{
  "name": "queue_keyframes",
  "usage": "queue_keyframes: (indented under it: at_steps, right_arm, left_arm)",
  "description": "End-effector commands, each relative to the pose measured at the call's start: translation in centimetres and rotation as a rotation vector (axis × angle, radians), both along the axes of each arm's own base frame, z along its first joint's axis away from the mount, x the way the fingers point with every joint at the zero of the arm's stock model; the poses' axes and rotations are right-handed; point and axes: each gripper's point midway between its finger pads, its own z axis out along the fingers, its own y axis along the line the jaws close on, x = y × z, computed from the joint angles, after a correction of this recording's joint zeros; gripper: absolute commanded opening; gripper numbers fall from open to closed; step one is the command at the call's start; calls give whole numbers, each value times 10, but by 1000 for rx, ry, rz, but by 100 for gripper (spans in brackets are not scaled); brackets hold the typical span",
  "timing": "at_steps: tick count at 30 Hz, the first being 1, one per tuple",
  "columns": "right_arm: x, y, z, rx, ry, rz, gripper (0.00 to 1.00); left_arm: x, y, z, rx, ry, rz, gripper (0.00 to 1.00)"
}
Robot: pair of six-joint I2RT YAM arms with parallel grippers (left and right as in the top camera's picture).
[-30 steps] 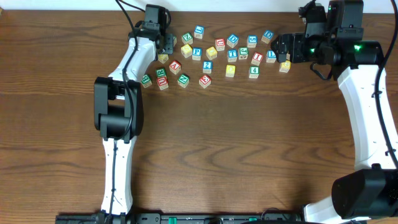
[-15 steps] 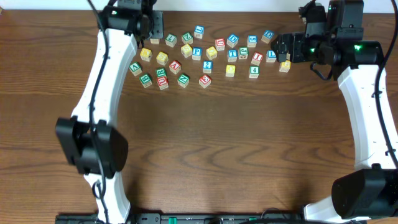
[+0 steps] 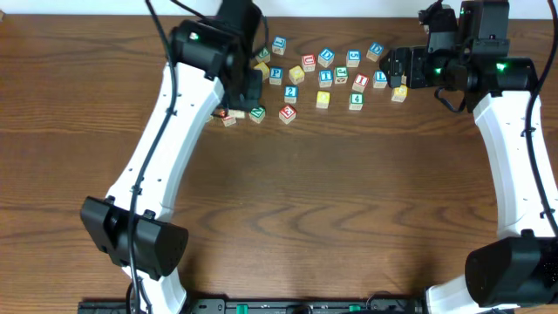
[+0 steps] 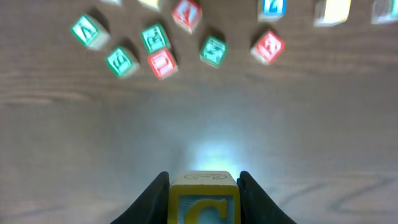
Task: Spell out CORL
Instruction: 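Lift the yellow C block and carry it toward the table center, then lower the C block onto the open table and open the left gripper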
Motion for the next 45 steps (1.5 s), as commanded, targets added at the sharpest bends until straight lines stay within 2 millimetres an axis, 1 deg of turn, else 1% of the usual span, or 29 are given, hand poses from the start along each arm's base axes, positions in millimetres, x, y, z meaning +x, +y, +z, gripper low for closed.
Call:
queue_keyframes:
  at_steps: [1,4,7,10,12,14,15,17,19,23,26,30,34,40,45]
  right_arm:
    - [2,0,9,2,-23,11,99]
    - [2,0,9,2,-23,11,99]
    - [2,0,9,2,-23,11,99]
    - [2,0,9,2,-23,11,99]
    - [2,0,9,2,-23,11,99]
    - [2,0,9,2,-23,11,99]
    - [2,0,9,2,-23,11,99]
    - [2,0,9,2,-23,11,99]
    - [2,0,9,2,-23,11,99]
    - [2,0,9,2,-23,11,99]
    - [2,0,9,2,-23,11,99]
    - [2,0,9,2,-23,11,99]
    - [2,0,9,2,-23,11,99]
    - [2,0,9,2,-23,11,99]
    - [2,0,9,2,-23,11,99]
  left_arm:
    - [-20,-2,-18,20,77,35,26]
    - [-31,-6,-39,34,133,48,26]
    - [-48,-12,-69,52,204,71,25]
    - [-58,-17,-83,66,231,71,25]
    - [-63,-24,-94,72,238,59,25]
    - [-68,-36,-111,68,230,59,24]
    - [-68,-39,-116,64,224,59,24]
    - [-68,-43,-125,58,210,73,24]
    - [-63,-41,-135,68,180,112,24]
    - [-47,-38,-151,65,90,203,22]
    - [-44,-44,-166,19,61,260,22]
    - [-38,-58,-182,-38,6,245,22]
    - [-30,-66,-188,-70,-37,224,23]
    - [-29,-67,-200,-55,-31,191,23]
    - [-28,-69,-200,-55,-40,167,23]
